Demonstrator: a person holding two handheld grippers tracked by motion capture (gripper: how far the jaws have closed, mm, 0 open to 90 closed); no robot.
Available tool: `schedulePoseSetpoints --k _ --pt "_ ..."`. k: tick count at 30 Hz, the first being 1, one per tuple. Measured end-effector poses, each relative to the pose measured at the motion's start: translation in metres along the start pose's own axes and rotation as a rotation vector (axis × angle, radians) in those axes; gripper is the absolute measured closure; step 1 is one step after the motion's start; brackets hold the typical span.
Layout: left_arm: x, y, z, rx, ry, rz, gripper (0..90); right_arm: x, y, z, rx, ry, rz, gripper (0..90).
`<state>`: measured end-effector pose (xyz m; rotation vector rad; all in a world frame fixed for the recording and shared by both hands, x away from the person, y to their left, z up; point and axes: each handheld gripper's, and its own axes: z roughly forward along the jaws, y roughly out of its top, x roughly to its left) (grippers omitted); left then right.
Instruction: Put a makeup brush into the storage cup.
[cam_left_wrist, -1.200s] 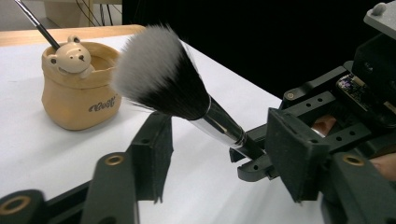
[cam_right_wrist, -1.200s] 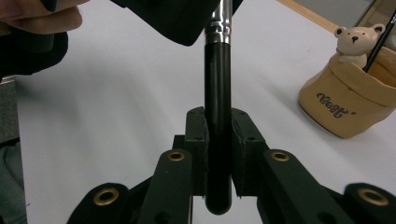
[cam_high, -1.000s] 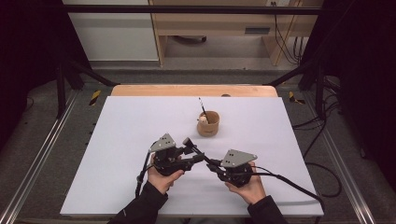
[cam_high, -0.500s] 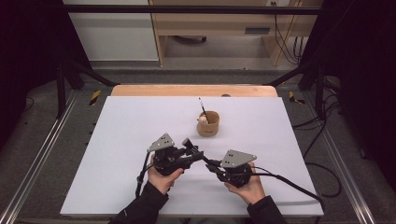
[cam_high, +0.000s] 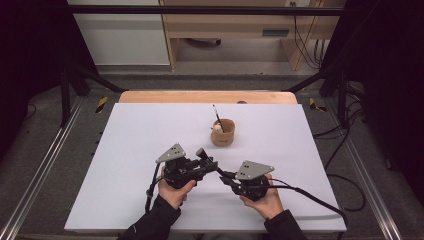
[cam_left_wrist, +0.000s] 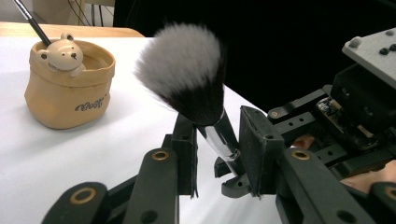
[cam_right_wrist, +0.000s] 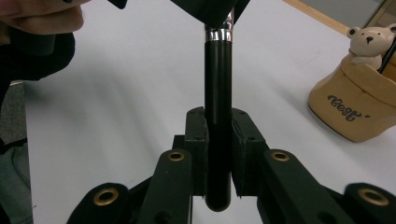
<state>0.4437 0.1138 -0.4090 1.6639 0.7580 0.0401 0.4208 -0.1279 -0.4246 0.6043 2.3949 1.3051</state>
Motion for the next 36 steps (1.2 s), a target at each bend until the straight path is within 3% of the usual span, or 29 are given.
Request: schedulePoseSetpoints --k 20,31,36 --pt "-0.007 0.000 -0.001 -0.020 -0.034 0.012 75.8 0.001 -0.001 0.004 0.000 0.016 0.008 78.5" --pt "-0.011 0.000 -0.003 -0.017 -0.033 0.042 76.8 0.001 -0.001 0.004 -0.003 0.020 0.026 77.2" --pt "-0.011 0.002 -0.005 -0.013 -0.007 0.066 76.9 0.001 0.000 0.003 -0.013 0.009 0.043 67.3"
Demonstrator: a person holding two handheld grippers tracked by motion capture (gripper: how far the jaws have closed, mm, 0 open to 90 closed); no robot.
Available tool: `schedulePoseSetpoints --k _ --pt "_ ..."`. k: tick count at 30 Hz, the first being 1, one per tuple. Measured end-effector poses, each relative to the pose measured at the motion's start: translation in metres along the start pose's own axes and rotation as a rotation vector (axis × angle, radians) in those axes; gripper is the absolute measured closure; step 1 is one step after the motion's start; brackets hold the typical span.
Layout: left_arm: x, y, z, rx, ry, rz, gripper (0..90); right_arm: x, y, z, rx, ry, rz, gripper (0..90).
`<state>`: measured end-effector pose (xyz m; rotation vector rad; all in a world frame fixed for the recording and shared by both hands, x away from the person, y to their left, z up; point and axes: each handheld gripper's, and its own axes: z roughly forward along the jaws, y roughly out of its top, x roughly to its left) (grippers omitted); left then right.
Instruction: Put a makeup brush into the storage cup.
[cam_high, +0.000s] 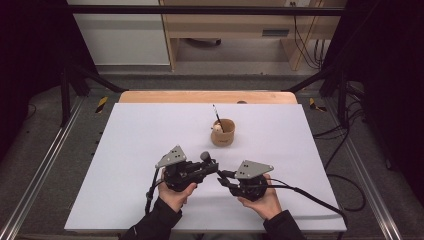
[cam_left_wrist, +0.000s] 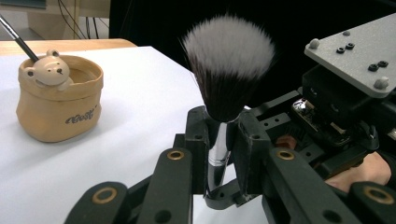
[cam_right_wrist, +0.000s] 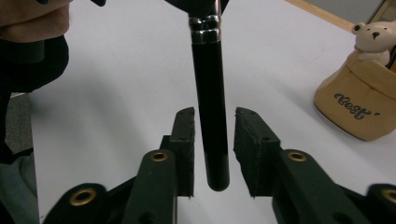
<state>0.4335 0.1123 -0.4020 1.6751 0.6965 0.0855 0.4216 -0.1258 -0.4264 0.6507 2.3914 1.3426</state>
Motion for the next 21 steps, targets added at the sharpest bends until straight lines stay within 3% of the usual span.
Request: schedulePoseSetpoints --k 6,12,21 --pt "0.0026 0.0009 -0.0034 0.007 0.028 0.005 76.9 -0.0012 0.0021 -0.0036 -0.022 -0.027 0.013 49.6" --pt "0.0025 0.0016 -0.0031 0.026 0.051 0.013 76.9 -0.0022 0.0049 -0.0073 -0.044 -0.033 0.034 44.4" --pt "-0.0022 0.0056 -0.0035 0.033 0.062 0.025 76.9 -0.0031 0.0092 -0.0087 -0.058 -0.029 0.050 43.4"
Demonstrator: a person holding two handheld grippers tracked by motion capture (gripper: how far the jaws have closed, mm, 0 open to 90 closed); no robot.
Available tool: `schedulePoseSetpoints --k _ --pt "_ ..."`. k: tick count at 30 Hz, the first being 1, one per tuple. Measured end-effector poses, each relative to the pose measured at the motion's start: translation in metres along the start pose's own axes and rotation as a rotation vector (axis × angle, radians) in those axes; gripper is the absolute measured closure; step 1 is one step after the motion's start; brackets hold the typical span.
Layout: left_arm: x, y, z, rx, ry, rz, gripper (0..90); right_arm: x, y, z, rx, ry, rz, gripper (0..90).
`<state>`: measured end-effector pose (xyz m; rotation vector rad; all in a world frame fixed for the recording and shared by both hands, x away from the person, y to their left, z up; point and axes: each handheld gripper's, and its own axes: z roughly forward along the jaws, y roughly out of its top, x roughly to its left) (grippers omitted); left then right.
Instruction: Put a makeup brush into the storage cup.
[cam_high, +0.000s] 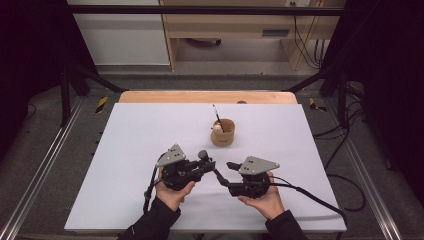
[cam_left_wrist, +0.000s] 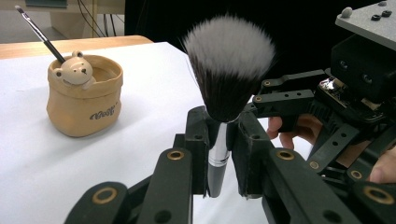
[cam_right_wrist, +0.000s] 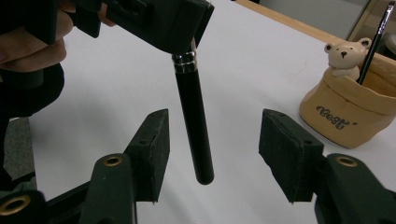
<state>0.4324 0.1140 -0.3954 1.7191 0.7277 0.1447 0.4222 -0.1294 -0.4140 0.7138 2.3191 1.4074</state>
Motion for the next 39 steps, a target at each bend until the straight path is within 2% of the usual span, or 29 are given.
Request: schedulePoseSetpoints --k 12,25,39 --pt "-0.005 0.006 0.003 0.010 0.011 0.010 76.9 0.004 0.007 0.002 0.007 0.011 -0.007 49.1" --pt "-0.011 0.012 0.011 0.027 0.022 0.009 76.9 0.004 0.011 0.001 0.008 0.003 -0.014 56.5" --pt "-0.013 0.012 0.014 0.046 0.025 0.013 77.0 0.004 0.014 0.000 -0.007 -0.008 -0.009 69.3"
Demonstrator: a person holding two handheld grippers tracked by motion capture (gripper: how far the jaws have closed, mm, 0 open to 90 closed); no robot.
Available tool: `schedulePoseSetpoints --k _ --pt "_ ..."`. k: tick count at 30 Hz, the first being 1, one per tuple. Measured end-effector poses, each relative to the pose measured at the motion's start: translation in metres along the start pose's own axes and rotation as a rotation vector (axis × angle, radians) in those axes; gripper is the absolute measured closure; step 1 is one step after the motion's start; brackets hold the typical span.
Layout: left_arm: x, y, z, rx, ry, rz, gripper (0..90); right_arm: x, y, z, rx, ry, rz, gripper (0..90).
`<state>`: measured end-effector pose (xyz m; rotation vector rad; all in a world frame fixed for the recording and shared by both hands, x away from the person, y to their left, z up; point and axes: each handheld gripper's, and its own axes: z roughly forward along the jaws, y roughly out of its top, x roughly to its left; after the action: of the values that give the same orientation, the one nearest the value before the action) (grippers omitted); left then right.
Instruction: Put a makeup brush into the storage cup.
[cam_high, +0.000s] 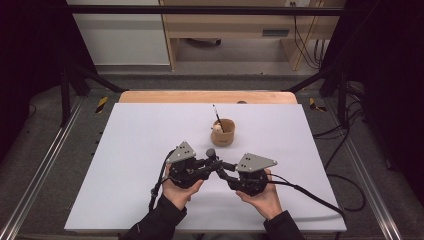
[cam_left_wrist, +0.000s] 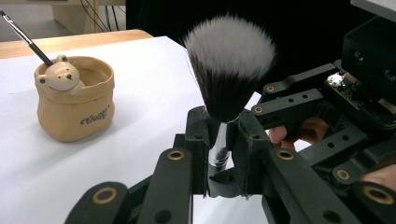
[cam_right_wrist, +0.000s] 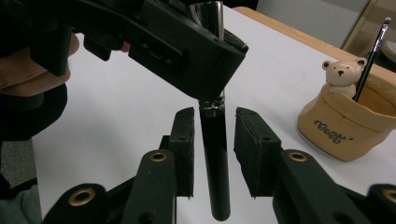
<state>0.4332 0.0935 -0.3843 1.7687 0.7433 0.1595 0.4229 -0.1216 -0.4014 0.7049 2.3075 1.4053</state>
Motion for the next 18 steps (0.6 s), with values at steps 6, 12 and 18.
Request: schedulePoseSetpoints --k 6,12,18 --pt "-0.0011 -0.0004 0.0017 0.007 -0.005 0.000 77.0 -0.0002 0.0002 -0.0002 0.001 0.004 0.002 72.7" --pt "-0.0023 -0.0009 0.0033 0.012 -0.007 0.003 77.0 -0.0004 0.0004 -0.0008 0.002 0.008 0.003 76.1" --pt "-0.0025 -0.0007 0.0031 0.008 -0.010 0.001 76.9 0.0004 0.0004 -0.0010 -0.002 0.025 -0.004 78.5"
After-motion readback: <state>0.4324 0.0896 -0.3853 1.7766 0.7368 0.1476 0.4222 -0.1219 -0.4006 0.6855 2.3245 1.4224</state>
